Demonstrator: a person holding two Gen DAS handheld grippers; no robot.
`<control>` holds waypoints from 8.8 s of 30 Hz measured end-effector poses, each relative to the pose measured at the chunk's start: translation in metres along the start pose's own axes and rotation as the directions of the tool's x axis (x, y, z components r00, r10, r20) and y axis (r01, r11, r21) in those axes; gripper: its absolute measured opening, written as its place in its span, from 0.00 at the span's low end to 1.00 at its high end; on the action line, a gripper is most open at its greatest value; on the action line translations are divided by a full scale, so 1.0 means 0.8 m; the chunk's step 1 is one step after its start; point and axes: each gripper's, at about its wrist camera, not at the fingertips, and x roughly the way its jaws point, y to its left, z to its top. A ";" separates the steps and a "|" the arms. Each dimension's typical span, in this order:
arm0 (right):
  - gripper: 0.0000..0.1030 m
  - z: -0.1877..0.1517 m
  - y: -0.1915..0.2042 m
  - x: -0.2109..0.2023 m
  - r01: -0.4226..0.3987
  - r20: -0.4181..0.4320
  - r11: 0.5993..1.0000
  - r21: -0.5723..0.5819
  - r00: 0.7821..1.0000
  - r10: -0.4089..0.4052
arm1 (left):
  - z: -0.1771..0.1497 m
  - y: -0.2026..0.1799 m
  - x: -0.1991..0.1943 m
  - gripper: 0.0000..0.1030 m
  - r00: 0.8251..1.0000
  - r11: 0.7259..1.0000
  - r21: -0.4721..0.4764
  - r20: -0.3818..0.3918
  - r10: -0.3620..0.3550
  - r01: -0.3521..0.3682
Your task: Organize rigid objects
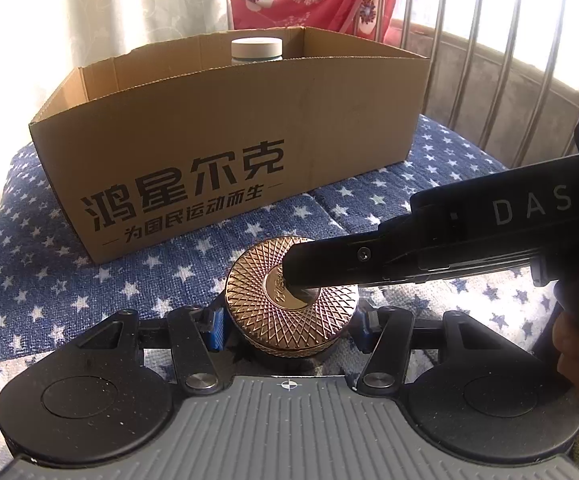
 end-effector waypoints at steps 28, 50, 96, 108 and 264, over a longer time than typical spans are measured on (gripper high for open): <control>0.38 -0.002 0.008 -0.002 0.009 0.007 1.000 -0.008 1.000 -0.009 | -0.001 -0.001 -0.010 0.55 1.000 1.000 -0.009 0.012 0.007 -0.007; 0.39 0.036 0.073 -0.053 0.010 0.152 0.985 -0.172 0.988 0.016 | 0.070 -0.007 -0.059 0.55 0.984 0.997 0.071 0.178 -0.013 0.001; 0.41 0.224 -0.038 -0.031 0.195 0.170 0.953 -0.232 0.973 -0.158 | 0.218 -0.022 0.145 0.59 0.973 0.973 -0.115 -0.091 -0.210 0.199; 0.41 0.216 -0.009 -0.069 0.191 0.234 0.940 -0.284 0.964 -0.125 | 0.214 -0.009 0.061 0.77 0.979 0.977 -0.089 0.078 -0.189 0.196; 1.00 0.046 0.076 -0.094 0.581 0.480 0.796 -0.172 0.755 -0.447 | 0.098 0.033 -0.048 1.00 0.957 0.954 -0.184 0.126 0.262 -0.237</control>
